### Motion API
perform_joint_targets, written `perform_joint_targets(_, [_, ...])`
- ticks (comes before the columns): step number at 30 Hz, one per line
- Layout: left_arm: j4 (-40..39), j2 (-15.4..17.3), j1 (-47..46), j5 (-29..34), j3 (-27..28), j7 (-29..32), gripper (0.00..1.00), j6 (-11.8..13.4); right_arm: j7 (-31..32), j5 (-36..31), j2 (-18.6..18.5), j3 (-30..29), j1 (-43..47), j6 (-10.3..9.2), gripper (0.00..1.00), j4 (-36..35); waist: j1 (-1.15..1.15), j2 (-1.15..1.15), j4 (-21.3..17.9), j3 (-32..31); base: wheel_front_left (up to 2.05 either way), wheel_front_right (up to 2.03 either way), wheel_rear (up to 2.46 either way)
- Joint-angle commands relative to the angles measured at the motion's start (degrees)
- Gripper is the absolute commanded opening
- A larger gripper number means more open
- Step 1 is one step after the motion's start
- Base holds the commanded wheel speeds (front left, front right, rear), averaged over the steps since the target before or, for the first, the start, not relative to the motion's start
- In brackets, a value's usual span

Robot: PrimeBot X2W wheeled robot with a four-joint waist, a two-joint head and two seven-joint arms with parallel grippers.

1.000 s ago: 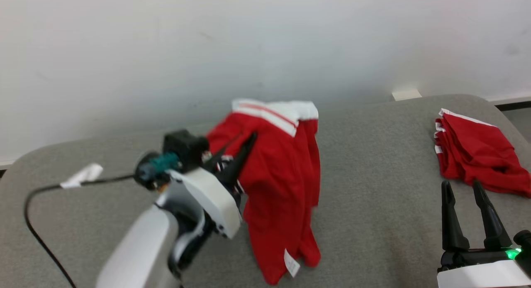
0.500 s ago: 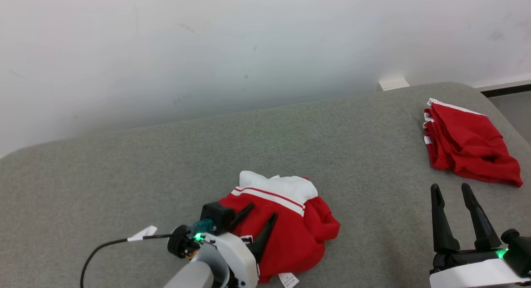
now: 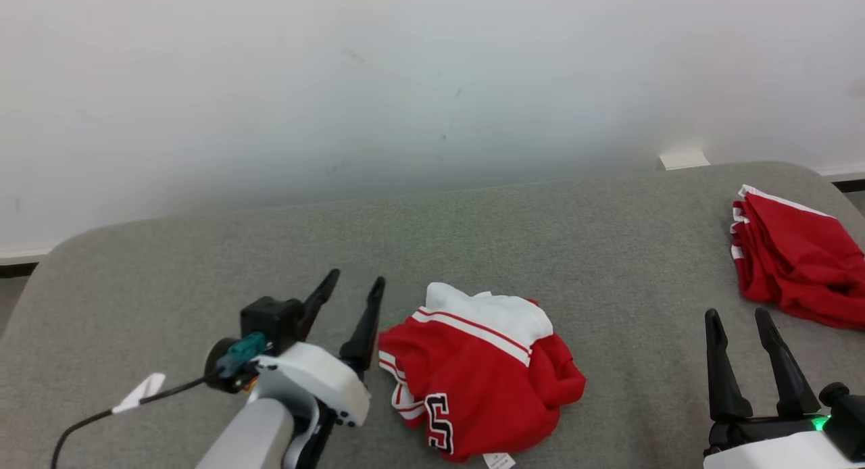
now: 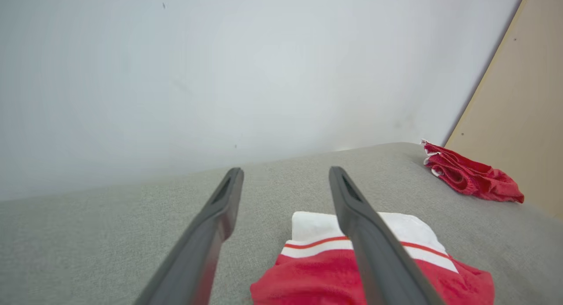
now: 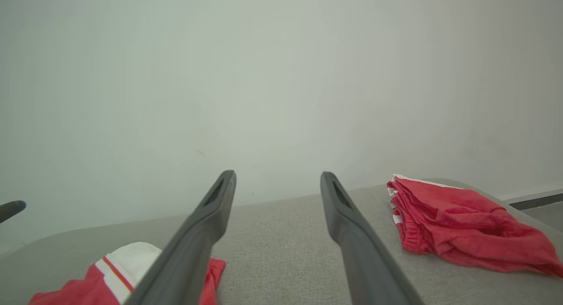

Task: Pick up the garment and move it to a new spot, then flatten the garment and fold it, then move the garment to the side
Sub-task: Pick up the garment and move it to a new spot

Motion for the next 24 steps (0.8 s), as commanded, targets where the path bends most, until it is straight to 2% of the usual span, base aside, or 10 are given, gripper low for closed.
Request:
perform_joint_targets(1, [-2.51,1.05,2.1,0.92,1.55,-0.07,1.0,0.8,0.07,-0.08,-0.46,0.07,1.08,-0.13,1.0,-0.19,0.0,0.0,0.73,-0.07,0.0,0.0,0.0])
perform_joint_targets(7, [-15.1,4.21,10.19,4.31,8.82,-0.05,1.0,4.53,0.07,0.05,-0.21,0.99,1.68,-0.13,1.0,-0.25,0.0,0.0,2.1,1.02,0.0,0.0,0.0])
perform_joint_targets(13, [-22.41,3.96,18.82,6.14,15.63,-0.05,1.0,6.87,0.07,0.43,0.51,2.12,1.97,-0.13,1.0,-0.56,0.0,0.0,2.02,1.22,0.0,0.0,0.0])
perform_joint_targets(19, [-26.05,1.72,24.77,7.53,20.53,-0.05,1.0,6.99,0.08,0.48,0.77,2.43,2.56,-0.13,1.0,-1.06,0.0,0.0,2.05,1.26,0.0,0.0,0.0])
perform_joint_targets(24, [-26.62,-1.2,26.63,9.57,22.81,-0.06,1.0,4.68,0.08,0.42,0.19,1.46,3.65,-0.13,1.0,-1.59,0.0,0.0,3.01,1.23,0.0,0.0,0.0])
